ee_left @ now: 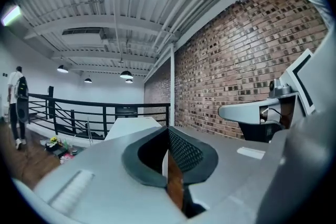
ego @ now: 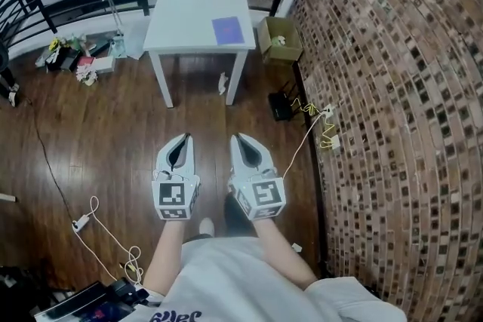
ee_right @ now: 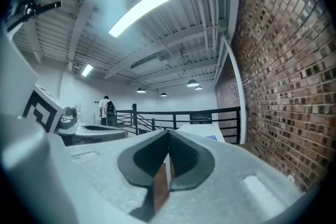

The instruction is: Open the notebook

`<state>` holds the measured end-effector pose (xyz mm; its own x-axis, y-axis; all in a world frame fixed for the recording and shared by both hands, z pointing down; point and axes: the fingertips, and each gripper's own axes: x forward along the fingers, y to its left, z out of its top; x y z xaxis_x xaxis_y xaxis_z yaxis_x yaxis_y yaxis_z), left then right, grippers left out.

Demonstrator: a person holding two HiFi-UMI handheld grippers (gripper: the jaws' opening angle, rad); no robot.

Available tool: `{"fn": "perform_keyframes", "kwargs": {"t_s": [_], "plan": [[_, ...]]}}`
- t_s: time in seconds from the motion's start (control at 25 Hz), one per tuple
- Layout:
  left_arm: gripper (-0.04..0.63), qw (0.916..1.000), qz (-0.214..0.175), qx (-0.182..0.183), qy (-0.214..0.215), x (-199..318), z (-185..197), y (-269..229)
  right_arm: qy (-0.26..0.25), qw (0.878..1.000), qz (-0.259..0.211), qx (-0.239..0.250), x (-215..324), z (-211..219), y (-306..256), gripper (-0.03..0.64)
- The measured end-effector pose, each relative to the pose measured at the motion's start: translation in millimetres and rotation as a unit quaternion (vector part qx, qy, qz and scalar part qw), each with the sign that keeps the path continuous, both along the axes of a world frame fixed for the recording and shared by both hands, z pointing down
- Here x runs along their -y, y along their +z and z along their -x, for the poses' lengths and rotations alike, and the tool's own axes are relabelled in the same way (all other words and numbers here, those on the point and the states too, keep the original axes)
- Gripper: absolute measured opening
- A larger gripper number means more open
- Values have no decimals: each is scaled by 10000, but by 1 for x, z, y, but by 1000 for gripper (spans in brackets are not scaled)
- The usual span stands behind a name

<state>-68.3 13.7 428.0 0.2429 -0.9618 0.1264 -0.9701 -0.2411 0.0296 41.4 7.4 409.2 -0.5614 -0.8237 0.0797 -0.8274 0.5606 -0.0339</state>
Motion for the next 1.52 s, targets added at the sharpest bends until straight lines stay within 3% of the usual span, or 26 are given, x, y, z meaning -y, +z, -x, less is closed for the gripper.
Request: {"fn": "perform_keyframes", "kwargs": {"t_s": [0.24, 0.56, 0.72, 0.88, 1.04, 1.16, 1.28, 1.52], "plan": [[15, 10000, 11, 28, -47, 116, -10, -1, -166, 9997, -43, 183, 120, -9, 3, -11], [15, 9996, -206, 162, 64, 273, -53, -22, -556, 9932, -61, 1025, 280, -60, -31, -11], [15, 9994, -188, 249, 122, 320, -60, -5, -609, 9940, 246, 871, 335, -71, -3, -11], [15, 9998, 4, 206, -21, 367, -42, 8, -752, 9933, 561, 679, 378, -54, 28, -11], [15, 10000, -15, 49, 0, 436, -23, 7, -895, 9935, 455, 533, 434, -27, 33, -11], [15, 9995, 167, -2, 286, 494, -13, 16, -882, 9952, 316, 278, 488, -8, 33, -11], [15, 9985, 33, 43, 543, 555, 2, 11, -901, 9957, 217, 41, 545, 14, 23, -11], [15, 9932, 116, -10, 1159, 620, 20, 26, -738, 9954, 546, 269, 607, 40, 30, -11]]}}
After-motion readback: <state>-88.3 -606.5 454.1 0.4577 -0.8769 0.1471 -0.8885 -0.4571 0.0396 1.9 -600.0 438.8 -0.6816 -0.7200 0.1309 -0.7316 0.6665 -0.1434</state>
